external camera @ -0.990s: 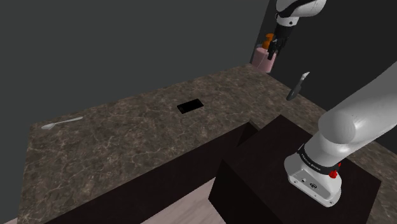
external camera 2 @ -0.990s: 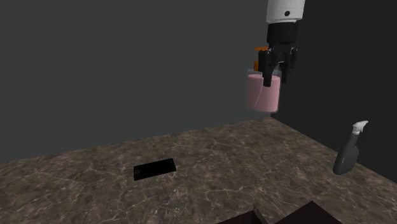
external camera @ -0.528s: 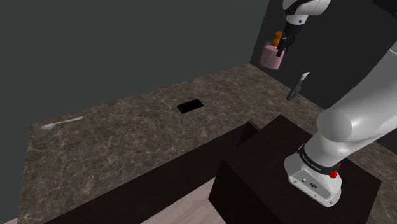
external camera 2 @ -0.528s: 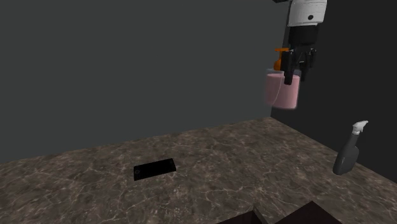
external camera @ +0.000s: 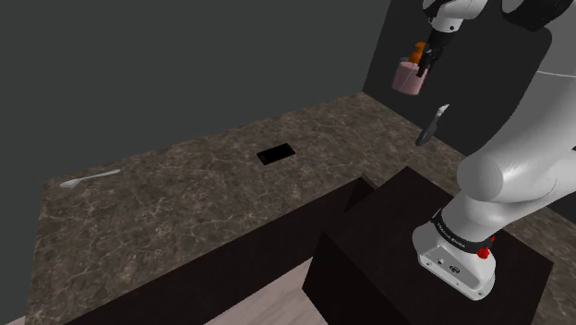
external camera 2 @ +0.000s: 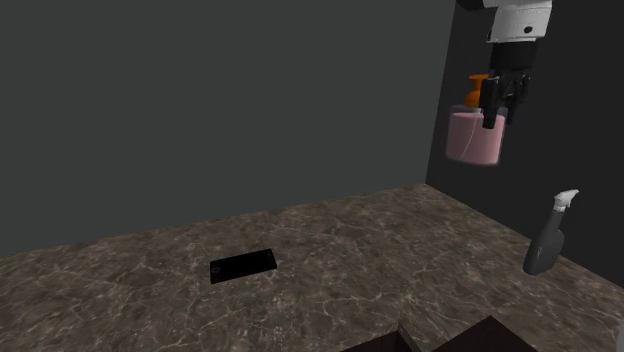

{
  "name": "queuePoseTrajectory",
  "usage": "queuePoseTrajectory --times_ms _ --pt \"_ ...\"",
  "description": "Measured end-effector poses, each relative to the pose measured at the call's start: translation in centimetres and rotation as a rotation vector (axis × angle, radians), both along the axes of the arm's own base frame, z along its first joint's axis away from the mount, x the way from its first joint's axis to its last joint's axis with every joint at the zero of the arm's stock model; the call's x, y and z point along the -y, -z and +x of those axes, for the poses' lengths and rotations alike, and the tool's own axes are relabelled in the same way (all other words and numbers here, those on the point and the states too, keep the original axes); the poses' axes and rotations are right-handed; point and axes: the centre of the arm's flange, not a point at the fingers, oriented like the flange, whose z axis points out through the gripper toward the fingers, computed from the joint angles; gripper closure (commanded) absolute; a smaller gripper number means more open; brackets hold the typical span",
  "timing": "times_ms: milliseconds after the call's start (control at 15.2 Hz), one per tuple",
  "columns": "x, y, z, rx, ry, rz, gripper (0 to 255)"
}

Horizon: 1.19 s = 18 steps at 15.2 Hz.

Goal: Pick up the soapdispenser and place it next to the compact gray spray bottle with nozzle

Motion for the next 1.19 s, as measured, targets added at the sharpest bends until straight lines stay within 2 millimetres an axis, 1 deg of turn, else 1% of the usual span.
queuePoseTrajectory --times_ms 264,462,528,660,1188 --pt "5.4 0.1 0.2 -0.001 0.000 0.000 255" --pt "9.5 -0.1 -0.2 -0.001 0.000 0.000 255" --pt "10.1 0.2 -0.1 -0.001 0.000 0.000 255" --pt "10.6 1.1 0.1 0.000 -0.001 0.001 255" --pt "10.7 5.3 0.1 0.000 -0.002 0.001 255"
